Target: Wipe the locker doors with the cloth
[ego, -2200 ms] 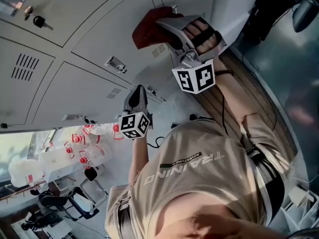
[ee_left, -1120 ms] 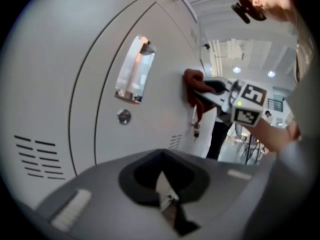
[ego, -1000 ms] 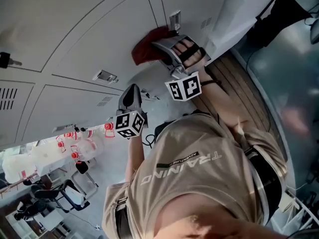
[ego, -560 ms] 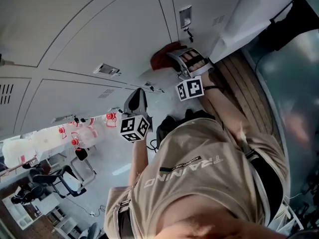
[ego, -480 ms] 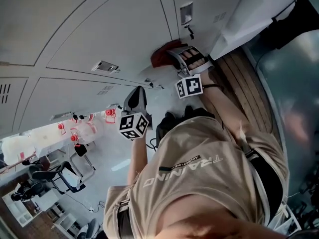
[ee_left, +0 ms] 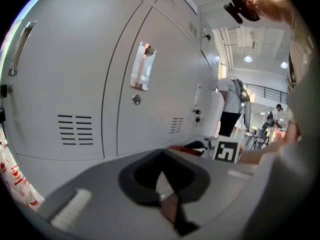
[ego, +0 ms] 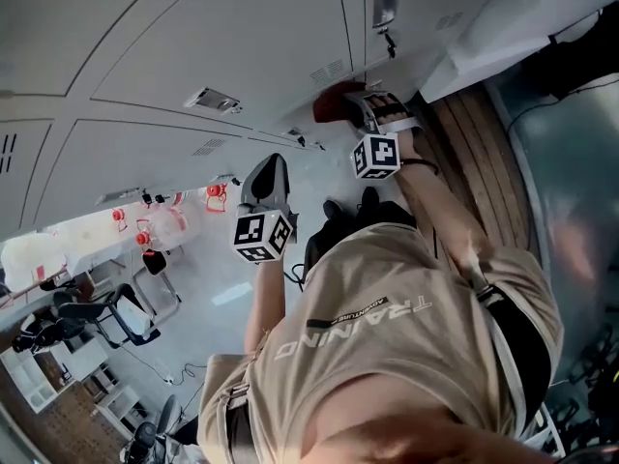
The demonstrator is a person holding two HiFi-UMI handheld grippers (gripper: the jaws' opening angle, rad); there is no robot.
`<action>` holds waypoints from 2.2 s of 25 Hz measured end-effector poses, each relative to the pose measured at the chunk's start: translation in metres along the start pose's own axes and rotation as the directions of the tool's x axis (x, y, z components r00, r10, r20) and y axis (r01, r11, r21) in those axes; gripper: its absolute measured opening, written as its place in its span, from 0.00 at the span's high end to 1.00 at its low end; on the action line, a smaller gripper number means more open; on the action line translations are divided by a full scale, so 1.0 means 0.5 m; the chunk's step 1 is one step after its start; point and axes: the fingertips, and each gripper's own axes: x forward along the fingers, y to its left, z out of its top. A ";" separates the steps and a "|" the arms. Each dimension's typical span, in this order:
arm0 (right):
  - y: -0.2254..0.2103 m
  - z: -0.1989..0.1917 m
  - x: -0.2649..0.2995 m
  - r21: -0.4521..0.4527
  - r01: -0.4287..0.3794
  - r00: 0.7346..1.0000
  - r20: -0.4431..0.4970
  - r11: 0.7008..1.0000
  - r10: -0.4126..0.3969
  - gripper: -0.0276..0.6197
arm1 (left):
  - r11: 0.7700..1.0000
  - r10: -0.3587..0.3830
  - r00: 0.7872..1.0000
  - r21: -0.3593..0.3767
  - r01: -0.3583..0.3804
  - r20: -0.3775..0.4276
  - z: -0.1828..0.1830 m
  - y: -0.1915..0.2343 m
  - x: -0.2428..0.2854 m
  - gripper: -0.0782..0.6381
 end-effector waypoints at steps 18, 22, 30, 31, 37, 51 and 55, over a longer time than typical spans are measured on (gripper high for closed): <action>0.008 0.236 -0.190 0.514 -0.186 0.969 0.239 0.837 0.069 0.85 | 0.997 -0.015 0.977 0.073 -0.001 0.213 0.137 0.055 -0.134 0.88; -0.042 0.298 -0.218 0.562 -0.192 0.950 0.313 0.805 0.008 0.85 | 0.995 -0.036 0.960 0.104 0.007 0.279 0.181 0.054 -0.149 0.88; -0.127 0.382 -0.287 0.655 -0.261 0.878 0.466 0.709 -0.108 0.85 | 0.993 -0.055 0.938 0.120 0.014 0.343 0.236 0.065 -0.184 0.88; -0.136 0.388 -0.294 0.665 -0.267 0.871 0.476 0.697 -0.121 0.85 | 0.991 -0.056 0.937 0.131 0.011 0.346 0.242 0.067 -0.189 0.88; -0.187 0.415 -0.335 0.687 -0.265 0.836 0.513 0.676 -0.194 0.85 | 0.988 -0.042 0.914 0.155 -0.023 0.404 0.291 0.082 -0.220 0.88; -0.181 0.436 -0.359 0.645 -0.250 0.830 0.527 0.722 -0.183 0.85 | 0.989 -0.053 0.908 0.149 -0.011 0.416 0.276 0.065 -0.269 0.88; -0.163 0.431 -0.362 0.652 -0.257 0.837 0.519 0.714 -0.172 0.85 | 0.990 -0.049 0.915 0.144 -0.010 0.401 0.260 0.066 -0.276 0.88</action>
